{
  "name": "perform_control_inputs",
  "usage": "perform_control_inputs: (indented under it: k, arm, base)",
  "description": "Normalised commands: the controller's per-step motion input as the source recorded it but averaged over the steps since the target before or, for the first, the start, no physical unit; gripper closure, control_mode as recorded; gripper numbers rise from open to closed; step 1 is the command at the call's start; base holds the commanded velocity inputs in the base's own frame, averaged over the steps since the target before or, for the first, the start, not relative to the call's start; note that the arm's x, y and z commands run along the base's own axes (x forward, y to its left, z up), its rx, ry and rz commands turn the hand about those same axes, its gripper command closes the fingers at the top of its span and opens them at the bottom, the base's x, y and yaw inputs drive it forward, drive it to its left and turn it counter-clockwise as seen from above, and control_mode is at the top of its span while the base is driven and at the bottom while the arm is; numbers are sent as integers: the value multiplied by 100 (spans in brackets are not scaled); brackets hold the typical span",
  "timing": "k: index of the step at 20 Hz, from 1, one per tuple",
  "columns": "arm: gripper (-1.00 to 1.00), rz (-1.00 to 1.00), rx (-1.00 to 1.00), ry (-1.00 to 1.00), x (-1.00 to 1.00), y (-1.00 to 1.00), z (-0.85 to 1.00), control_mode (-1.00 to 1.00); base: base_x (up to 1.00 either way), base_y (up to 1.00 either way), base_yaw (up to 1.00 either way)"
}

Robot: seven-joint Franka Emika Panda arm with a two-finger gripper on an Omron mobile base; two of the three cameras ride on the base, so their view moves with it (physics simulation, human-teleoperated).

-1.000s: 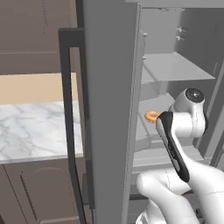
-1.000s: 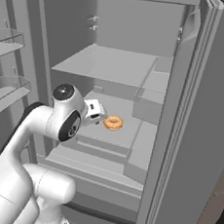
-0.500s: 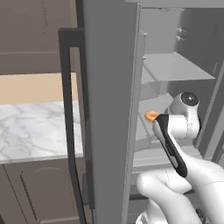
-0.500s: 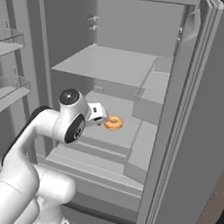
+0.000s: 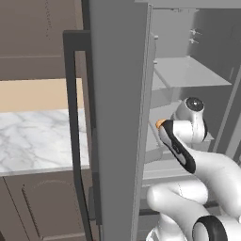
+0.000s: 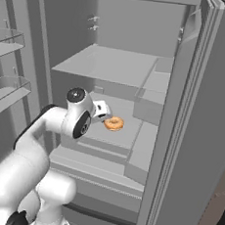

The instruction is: Take the cake and donut from the fridge and place them on the empty tray on the dining counter.

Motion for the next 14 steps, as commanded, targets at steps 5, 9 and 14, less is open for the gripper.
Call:
perform_control_inputs:
  k: [5, 9, 14]
  arm:
    - [-100, 0, 0, 3, 42, 0, -16, -100]
    - [-100, 0, 0, 12, 47, 0, -23, -100]
    - [-100, 0, 1, 10, 43, -6, -9, -100]
  base:
    - [0, 0, 0]
    - [0, 0, 0]
    - [0, 0, 0]
